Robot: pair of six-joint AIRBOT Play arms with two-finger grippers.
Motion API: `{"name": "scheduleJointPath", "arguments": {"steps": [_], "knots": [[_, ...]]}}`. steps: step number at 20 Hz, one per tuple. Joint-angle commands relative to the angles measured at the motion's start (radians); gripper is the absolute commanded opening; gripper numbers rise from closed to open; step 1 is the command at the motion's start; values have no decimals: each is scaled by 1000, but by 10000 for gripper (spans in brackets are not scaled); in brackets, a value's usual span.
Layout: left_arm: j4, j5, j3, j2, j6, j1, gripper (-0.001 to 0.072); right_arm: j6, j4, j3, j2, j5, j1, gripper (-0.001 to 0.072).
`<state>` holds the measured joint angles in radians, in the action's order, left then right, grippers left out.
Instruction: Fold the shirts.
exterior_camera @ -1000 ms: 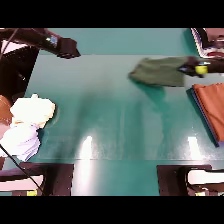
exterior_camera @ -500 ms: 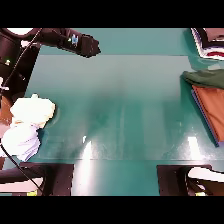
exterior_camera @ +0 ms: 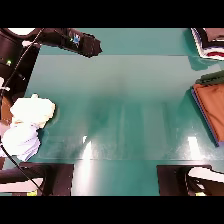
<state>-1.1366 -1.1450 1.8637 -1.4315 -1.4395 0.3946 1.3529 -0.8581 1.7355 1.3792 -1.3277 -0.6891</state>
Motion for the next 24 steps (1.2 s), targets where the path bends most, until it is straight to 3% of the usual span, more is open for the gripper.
{"name": "scheduleJointPath", "arguments": {"steps": [1,3,8,10,11,12,13,18,21,24], "knots": [[-9,0,0,0,0,0,26,8,-8,-59,-62,-55,-50,14],[-12,1,0,0,1,0,27,7,-43,-143,-108,-82,-94,14],[-15,1,0,0,8,0,26,42,-415,-352,-198,-135,-190,19],[-16,1,0,0,9,0,27,63,-485,-425,-223,-130,-231,59],[-16,2,0,0,9,0,27,63,-484,-451,-231,-123,-255,218],[-16,2,0,0,12,0,27,63,-464,-475,-239,-113,-280,455],[-16,1,0,0,19,0,26,63,-439,-488,-243,-106,-294,573],[-16,3,0,0,27,0,27,61,-222,-393,-241,-89,-163,578],[-16,-2,0,0,27,-1,27,61,-119,-311,-241,-82,74,577],[-11,10,0,0,26,-1,27,61,-121,-272,-240,-32,357,572]]}}
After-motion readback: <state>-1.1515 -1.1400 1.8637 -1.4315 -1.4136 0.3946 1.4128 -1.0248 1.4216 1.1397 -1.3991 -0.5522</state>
